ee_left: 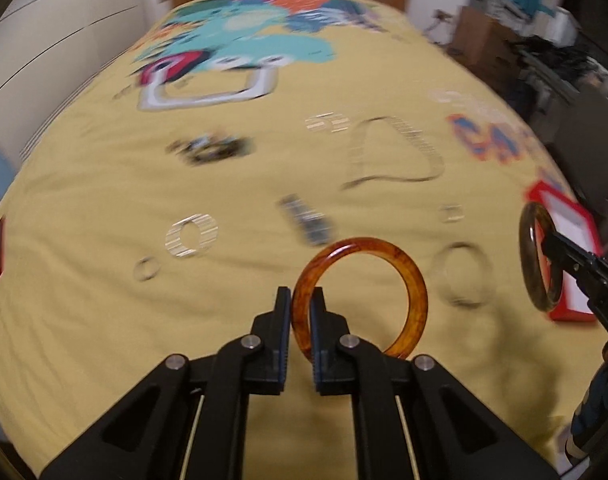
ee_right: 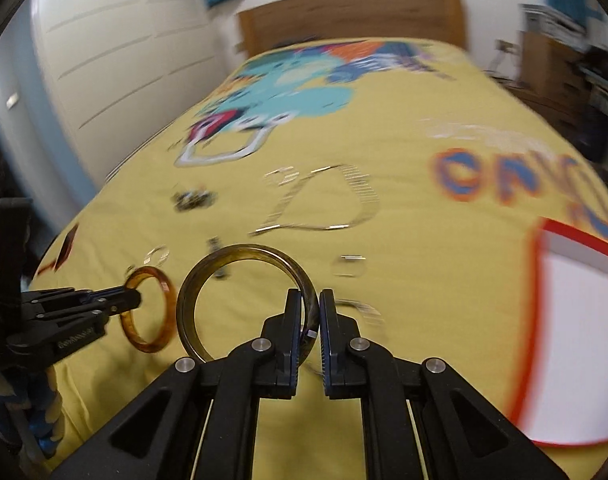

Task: Organize jewelry
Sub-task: 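Carry both bangles into the red box and open both tools, then move both open tools back toward the remaining jewelry, then grasp the small silver ring with the left tool while the right tool grasps the gold bangle, then carry the ring and gold bangle into the red box and release both, then move both open tools back toward the remaining jewelry, then grasp the twisted silver hoop with the left tool while the right tool grasps a small ring, then carry the hoop and ring into the red box and release both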

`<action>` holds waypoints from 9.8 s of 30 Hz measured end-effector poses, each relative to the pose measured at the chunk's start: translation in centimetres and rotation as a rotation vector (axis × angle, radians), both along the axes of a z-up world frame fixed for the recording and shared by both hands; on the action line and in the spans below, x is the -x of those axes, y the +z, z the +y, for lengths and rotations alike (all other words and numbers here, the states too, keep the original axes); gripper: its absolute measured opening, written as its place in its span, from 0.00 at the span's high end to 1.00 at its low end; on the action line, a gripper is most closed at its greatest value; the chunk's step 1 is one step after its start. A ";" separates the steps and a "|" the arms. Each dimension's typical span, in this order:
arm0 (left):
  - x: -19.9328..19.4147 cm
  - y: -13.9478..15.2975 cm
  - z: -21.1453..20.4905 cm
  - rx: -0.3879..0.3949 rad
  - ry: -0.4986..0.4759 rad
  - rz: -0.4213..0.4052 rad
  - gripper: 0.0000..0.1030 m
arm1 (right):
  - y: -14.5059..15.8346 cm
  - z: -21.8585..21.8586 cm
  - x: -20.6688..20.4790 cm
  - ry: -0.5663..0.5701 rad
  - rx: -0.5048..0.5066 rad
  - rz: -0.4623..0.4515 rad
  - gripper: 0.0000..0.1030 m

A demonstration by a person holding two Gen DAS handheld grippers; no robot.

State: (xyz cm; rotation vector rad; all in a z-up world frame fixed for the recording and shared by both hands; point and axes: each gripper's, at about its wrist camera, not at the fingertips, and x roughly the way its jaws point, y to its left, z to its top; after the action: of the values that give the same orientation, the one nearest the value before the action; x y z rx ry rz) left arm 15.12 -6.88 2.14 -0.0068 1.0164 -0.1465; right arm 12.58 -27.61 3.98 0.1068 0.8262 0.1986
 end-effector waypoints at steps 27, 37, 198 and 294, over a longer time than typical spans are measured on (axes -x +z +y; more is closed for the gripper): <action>-0.8 -4.9 -34.5 -0.174 -0.540 0.081 0.91 | -5.4 -24.5 5.8 -0.379 0.326 0.246 0.92; 0.2 -1.0 -31.1 -0.018 -0.532 0.017 0.74 | -3.0 -24.4 7.8 -0.418 0.276 0.154 0.73; -1.8 -3.6 11.3 0.051 0.106 0.070 0.57 | -3.4 -1.9 2.7 -0.121 -0.086 0.082 0.67; -5.8 1.3 -29.5 0.099 -0.481 0.019 0.63 | -2.3 -27.9 -0.2 -0.333 0.111 0.119 0.71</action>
State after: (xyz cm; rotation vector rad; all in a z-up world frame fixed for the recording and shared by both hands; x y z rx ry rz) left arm 20.87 -36.40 3.47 0.1474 1.0149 -0.6360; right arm 12.82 -55.54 1.73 0.1512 0.9227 -0.1690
